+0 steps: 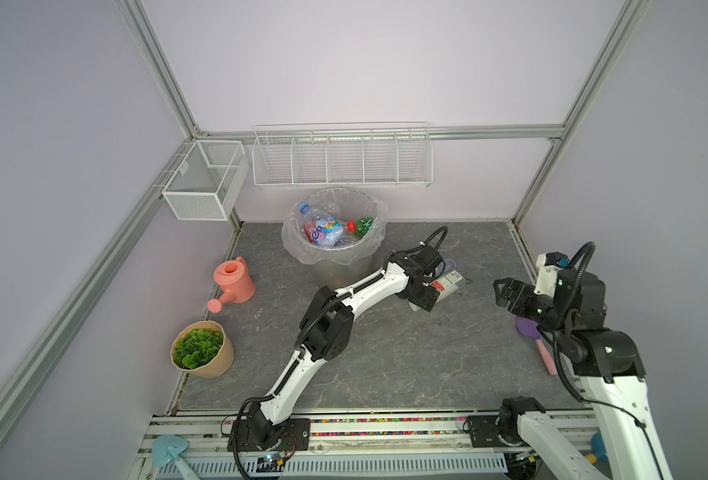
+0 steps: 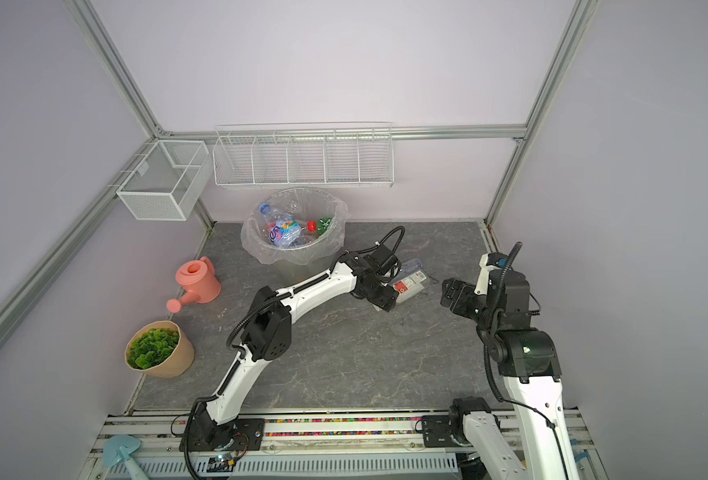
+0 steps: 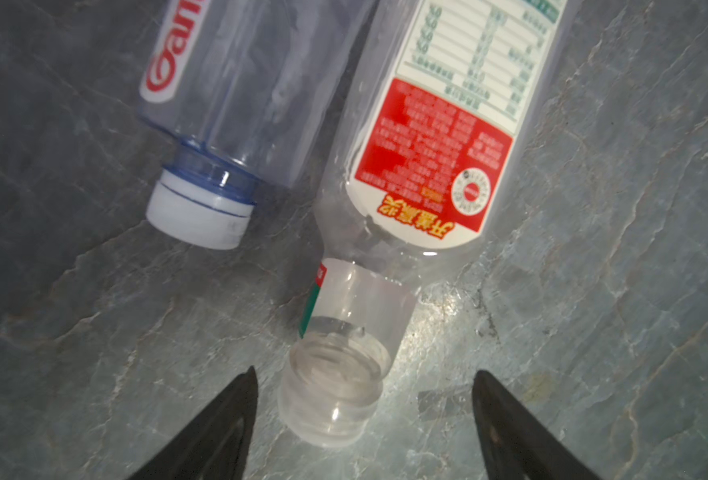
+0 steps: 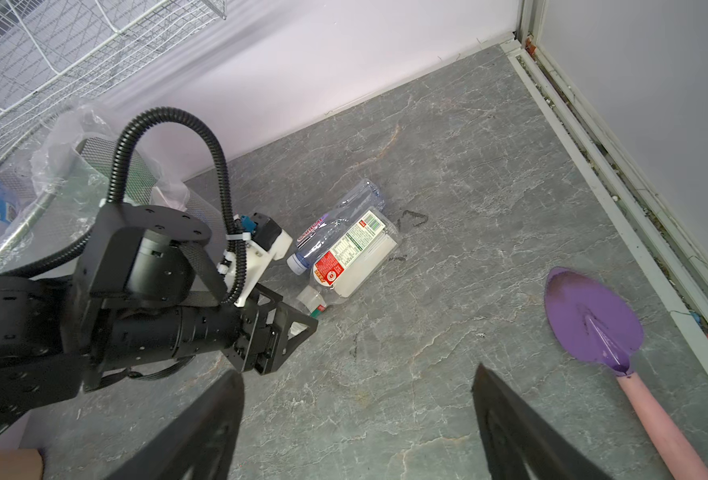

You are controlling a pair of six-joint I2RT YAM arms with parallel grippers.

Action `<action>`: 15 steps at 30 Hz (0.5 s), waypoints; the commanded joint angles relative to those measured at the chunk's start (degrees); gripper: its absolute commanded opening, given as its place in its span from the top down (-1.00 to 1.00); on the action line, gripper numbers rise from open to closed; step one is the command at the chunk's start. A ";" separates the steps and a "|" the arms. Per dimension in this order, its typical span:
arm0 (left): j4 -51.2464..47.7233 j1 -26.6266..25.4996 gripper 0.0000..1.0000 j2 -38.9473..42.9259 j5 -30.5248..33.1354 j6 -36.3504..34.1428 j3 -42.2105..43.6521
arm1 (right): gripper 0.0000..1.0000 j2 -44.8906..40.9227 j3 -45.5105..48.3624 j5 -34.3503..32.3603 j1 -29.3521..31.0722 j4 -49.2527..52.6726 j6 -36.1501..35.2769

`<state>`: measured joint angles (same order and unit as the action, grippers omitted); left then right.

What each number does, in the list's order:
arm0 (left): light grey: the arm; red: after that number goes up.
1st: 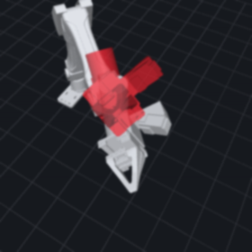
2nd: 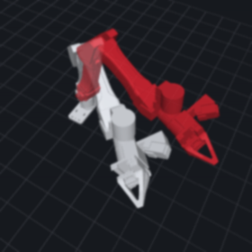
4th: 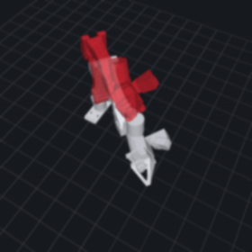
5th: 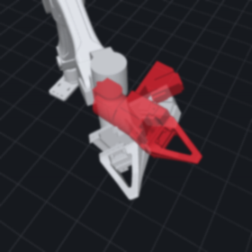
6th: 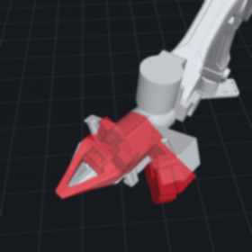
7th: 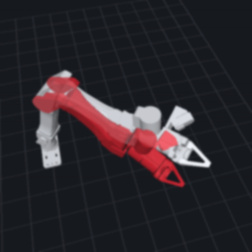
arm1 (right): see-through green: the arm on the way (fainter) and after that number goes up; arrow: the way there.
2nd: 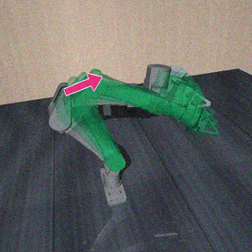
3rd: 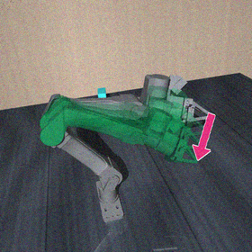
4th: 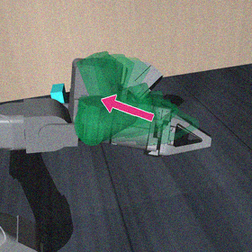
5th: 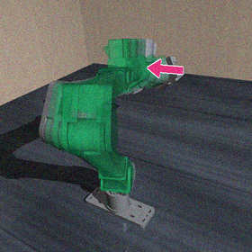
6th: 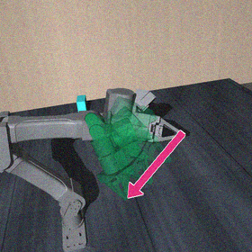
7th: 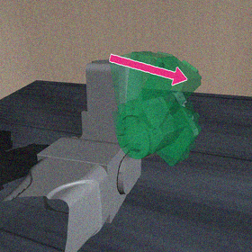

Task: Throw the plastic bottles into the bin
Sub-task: 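Lower the left gripper onto the white-cap red-label bottle and grasp it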

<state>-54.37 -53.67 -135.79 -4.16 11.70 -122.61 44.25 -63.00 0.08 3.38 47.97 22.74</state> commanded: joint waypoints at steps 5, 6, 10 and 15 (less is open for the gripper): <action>0.57 -1.00 -0.48 -3.37 0.25 -0.29 -1.12 | -0.77 -1.66 0.43 1.01 -0.47 -1.30 0.90; 0.42 -1.06 -0.45 -3.86 0.59 -0.20 -1.40 | -0.77 -1.76 0.42 0.93 -0.48 -1.22 0.91; 0.51 -1.25 -0.07 -4.82 2.52 0.14 -1.92 | -0.77 -2.08 0.26 0.80 -0.48 -0.97 0.81; 0.61 -2.49 0.34 -3.88 6.03 -0.41 -1.33 | -0.77 -2.22 0.25 0.69 -0.55 -0.94 0.72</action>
<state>-53.47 -55.20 -140.27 -1.08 11.86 -123.07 42.59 -63.00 0.10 3.07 47.99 22.74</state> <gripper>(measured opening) 0.414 0.884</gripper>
